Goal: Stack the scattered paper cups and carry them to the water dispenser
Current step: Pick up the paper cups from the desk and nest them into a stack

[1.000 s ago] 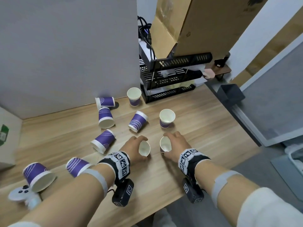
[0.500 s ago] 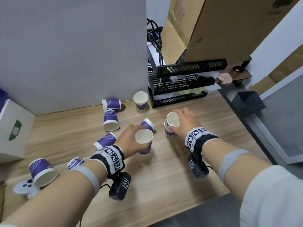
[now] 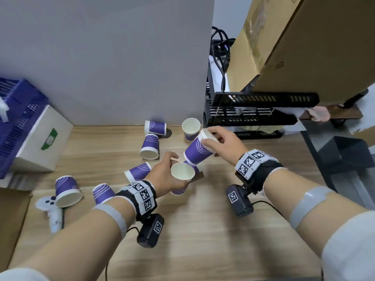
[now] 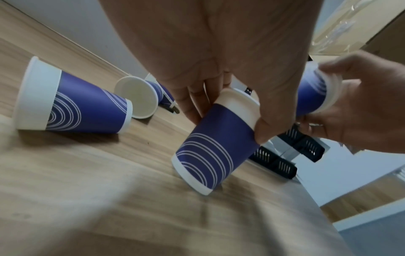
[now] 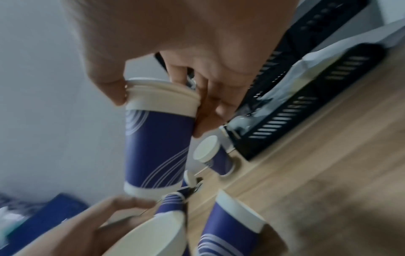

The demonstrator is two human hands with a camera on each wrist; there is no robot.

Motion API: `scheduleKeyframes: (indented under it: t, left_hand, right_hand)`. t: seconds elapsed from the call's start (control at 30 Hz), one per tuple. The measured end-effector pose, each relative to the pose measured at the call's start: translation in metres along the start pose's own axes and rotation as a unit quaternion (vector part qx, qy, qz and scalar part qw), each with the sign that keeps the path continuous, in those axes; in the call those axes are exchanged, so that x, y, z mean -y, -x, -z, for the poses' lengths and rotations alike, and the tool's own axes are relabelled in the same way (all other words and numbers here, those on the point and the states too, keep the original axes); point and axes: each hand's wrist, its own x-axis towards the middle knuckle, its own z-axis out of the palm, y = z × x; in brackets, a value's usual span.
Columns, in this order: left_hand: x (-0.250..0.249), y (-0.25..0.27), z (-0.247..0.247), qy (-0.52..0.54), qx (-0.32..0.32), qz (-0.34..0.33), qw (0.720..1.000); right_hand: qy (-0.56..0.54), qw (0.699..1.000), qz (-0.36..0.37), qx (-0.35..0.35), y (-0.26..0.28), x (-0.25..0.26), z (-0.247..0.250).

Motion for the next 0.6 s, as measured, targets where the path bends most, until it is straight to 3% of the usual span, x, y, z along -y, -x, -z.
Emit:
scheduleKeyframes:
  t: [0.13,0.27,0.5,0.57,0.6]
  left_hand:
    - [0.000,0.002,0.007,0.041,-0.011,-0.009,0.999]
    - [0.001,0.008,0.020,0.080,-0.046,-0.021,0.995]
    - [0.018,0.016,0.025,0.087,-0.040,-0.053,0.994]
    - [0.033,0.016,0.023,0.062,-0.030,-0.032,0.997]
    - [0.040,0.017,0.023,0.051,-0.031,-0.016,0.998]
  right_hand:
    - [0.046,0.995,0.024,0.084,0.004,0.014,-0.024]
    - [0.077,0.990,0.023,0.111,0.014,0.015,-0.053]
    - [0.017,0.983,-0.028,0.180,0.021,0.004,-0.089]
    - [-0.047,0.983,-0.104,0.142,0.008,-0.009,-0.088]
    - [-0.058,0.984,-0.149,0.082,0.000,-0.018,-0.087]
